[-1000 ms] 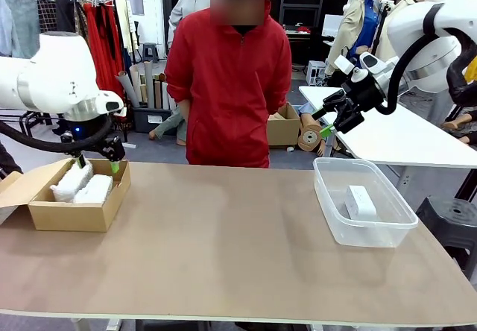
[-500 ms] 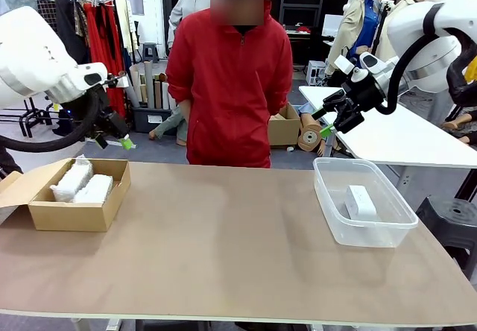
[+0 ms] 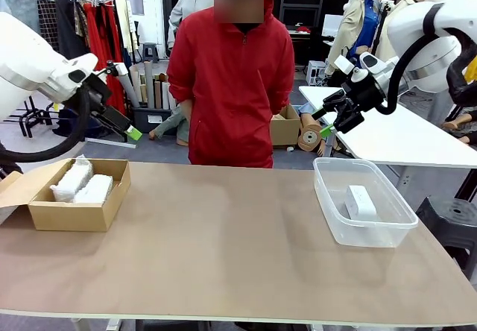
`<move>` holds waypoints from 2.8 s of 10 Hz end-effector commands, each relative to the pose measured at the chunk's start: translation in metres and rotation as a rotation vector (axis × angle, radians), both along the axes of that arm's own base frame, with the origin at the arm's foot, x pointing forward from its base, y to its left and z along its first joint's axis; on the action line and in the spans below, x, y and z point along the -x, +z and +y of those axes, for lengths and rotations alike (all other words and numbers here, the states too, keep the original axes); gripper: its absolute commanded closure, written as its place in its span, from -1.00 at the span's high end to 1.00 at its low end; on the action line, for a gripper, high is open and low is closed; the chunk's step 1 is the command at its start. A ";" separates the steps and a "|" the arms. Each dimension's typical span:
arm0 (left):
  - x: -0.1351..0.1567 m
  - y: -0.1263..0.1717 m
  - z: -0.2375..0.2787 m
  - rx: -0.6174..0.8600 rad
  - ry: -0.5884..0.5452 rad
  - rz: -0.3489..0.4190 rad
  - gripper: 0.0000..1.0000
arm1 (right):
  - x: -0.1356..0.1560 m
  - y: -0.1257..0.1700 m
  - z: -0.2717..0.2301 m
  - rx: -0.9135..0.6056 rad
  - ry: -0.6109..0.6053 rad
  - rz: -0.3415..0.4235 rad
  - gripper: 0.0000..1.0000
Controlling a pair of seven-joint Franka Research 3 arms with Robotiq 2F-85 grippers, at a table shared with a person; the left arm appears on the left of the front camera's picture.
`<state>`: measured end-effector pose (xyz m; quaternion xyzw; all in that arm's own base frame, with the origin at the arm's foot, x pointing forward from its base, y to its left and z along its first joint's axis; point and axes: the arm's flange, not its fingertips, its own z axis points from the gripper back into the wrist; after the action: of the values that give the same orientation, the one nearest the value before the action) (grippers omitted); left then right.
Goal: Separate and place wrapped and unwrapped clocks.
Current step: If the picked Digital clock is wrapped, place it in the Package Box ; if not, place it in the Organizing box.
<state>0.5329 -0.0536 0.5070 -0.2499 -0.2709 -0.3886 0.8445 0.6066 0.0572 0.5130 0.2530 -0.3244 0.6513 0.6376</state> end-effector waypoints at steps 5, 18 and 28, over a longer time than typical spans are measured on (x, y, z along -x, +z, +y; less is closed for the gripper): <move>0.002 0.015 0.005 -0.025 -0.116 -0.220 1.00 | 0.000 0.001 0.001 -0.004 0.008 -0.012 1.00; -0.036 -0.028 0.025 -0.007 -0.578 -0.414 1.00 | 0.000 0.001 0.001 -0.004 0.008 -0.012 1.00; -0.057 -0.014 0.044 0.010 -0.567 -0.339 1.00 | 0.000 0.001 0.001 -0.004 0.008 -0.012 1.00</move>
<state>0.5863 -0.0140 0.4862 -0.2475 -0.3380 -0.6412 0.6429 0.6066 0.0572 0.5130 0.2530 -0.3244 0.6513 0.6376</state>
